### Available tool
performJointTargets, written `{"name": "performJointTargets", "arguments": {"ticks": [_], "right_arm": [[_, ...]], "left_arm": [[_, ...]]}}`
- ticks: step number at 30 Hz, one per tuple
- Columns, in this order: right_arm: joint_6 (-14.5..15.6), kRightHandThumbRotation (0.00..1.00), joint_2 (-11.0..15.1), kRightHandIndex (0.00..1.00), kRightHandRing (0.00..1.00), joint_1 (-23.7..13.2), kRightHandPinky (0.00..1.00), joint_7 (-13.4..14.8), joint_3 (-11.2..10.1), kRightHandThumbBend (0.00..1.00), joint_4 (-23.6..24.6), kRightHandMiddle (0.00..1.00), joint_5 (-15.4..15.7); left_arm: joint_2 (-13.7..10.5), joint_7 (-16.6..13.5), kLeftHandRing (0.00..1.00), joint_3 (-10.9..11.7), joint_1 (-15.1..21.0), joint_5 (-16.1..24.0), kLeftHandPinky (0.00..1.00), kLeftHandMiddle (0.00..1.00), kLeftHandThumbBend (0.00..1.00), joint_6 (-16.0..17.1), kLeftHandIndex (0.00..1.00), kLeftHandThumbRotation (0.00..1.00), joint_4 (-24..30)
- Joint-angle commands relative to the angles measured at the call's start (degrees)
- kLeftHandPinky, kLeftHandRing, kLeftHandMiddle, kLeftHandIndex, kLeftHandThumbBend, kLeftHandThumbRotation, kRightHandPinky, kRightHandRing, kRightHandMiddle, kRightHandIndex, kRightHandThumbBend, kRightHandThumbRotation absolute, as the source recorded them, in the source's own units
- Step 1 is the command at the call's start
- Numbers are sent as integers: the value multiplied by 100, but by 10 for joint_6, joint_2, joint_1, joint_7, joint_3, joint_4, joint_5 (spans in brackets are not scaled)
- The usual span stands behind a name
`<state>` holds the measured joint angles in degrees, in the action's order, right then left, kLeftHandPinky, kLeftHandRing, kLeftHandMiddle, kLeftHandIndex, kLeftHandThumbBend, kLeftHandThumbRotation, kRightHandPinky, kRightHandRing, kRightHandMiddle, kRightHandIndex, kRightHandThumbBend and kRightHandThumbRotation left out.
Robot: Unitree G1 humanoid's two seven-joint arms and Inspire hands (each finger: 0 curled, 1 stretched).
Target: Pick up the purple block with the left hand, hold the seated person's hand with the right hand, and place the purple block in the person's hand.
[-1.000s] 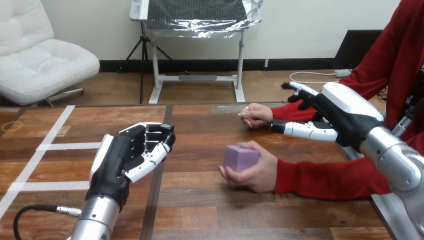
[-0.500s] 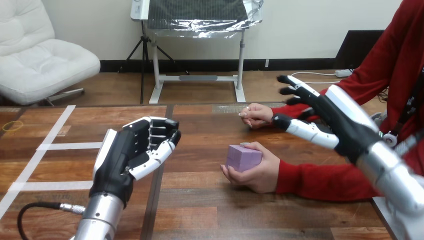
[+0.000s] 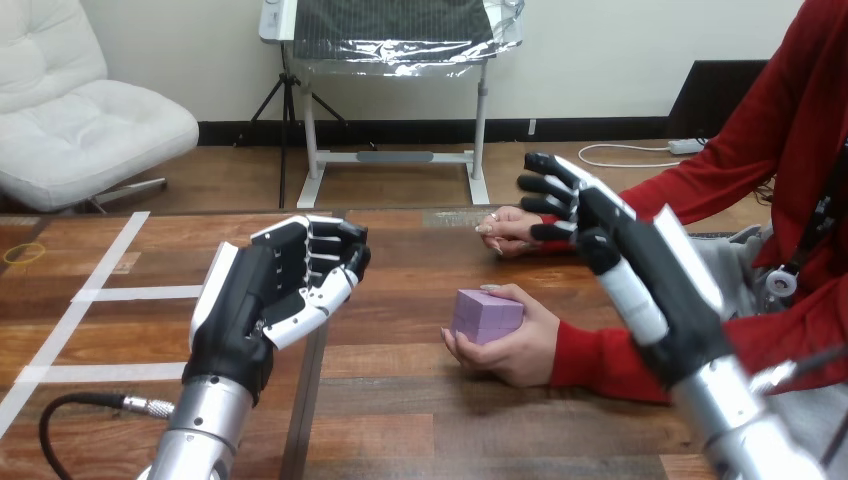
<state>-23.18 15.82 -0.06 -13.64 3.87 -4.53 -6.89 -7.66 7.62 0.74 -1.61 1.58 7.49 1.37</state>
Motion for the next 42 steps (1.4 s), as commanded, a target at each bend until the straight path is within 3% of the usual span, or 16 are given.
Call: {"name": "performJointTargets", "arguments": {"ticks": [1,7,17,23,33,42], "right_arm": [[-19,100,-24,90,84,6,80,-10,-9,94,20,85,-28],[-26,100,-41,89,83,32,79,-29,-6,92,28,85,-42],[-4,100,-67,87,84,88,81,-47,2,92,80,84,-79],[-8,100,-82,87,84,111,84,-49,9,91,95,84,-87],[-1,100,-80,87,84,113,85,-62,9,92,106,84,-80],[-2,100,-80,87,83,109,83,-67,6,91,107,83,-76]], "left_arm": [[3,0,54,0,23,-9,47,57,33,13,55,23,40],[5,2,54,-3,19,-12,45,57,33,16,55,21,49],[8,14,51,-10,18,-23,40,56,29,73,59,19,29],[14,20,51,-17,14,-24,39,57,31,85,64,20,26],[23,24,55,-27,7,-22,40,62,32,104,74,25,20],[20,32,62,-29,4,-30,43,69,30,109,78,40,19]]}}
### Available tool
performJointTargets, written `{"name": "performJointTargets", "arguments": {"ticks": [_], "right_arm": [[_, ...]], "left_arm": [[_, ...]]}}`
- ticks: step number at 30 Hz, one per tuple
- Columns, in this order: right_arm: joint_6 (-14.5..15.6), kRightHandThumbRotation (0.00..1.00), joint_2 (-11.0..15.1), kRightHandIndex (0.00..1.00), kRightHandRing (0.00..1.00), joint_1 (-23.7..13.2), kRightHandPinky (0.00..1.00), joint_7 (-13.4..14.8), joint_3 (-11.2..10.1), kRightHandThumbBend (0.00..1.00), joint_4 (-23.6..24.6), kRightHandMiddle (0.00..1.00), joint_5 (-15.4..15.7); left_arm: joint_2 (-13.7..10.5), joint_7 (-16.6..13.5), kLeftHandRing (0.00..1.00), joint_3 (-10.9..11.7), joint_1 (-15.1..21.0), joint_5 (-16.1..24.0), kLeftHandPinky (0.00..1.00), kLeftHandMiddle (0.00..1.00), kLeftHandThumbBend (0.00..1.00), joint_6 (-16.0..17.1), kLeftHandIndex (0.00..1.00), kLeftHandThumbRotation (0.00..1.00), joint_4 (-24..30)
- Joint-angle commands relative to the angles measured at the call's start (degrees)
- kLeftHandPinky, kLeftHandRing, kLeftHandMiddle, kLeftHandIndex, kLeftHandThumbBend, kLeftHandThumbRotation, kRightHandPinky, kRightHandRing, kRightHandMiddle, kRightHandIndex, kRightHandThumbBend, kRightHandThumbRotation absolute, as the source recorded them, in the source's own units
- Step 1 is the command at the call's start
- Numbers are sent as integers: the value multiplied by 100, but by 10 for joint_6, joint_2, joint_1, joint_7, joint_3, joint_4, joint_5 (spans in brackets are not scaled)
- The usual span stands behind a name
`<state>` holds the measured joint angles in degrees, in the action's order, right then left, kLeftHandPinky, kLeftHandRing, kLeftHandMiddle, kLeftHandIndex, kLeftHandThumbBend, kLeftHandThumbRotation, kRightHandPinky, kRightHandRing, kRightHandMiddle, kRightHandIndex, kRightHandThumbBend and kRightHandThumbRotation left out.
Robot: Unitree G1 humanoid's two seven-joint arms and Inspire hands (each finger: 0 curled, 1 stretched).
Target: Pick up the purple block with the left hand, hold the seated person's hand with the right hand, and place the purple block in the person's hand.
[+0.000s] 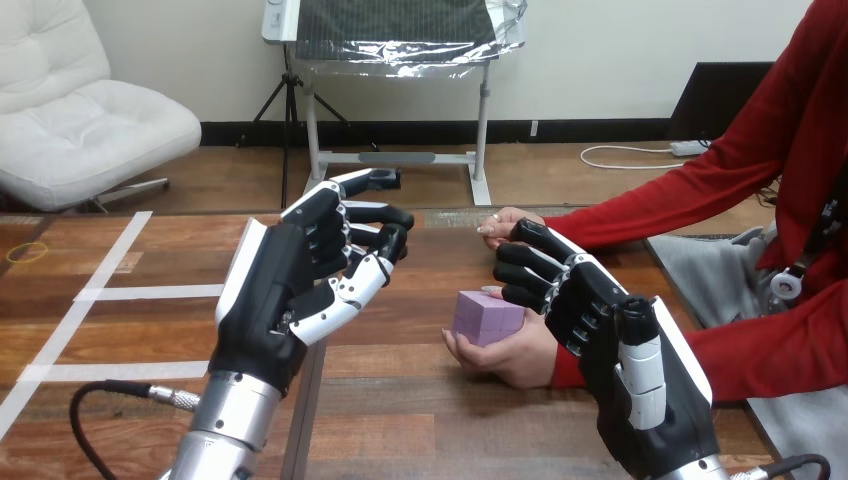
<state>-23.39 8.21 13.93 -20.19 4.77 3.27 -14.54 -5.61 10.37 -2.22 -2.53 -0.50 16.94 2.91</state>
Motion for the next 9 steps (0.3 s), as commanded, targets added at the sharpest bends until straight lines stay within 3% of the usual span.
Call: {"name": "performJointTargets", "arguments": {"ticks": [1,9], "right_arm": [[1,100,-4,87,83,-30,83,-2,-3,91,30,83,1],[5,100,3,87,83,-32,82,-12,0,92,36,82,4]], "left_arm": [[-1,6,64,1,13,-10,45,71,31,15,79,45,3],[-9,44,75,4,14,-49,58,78,35,21,83,68,-6]]}}
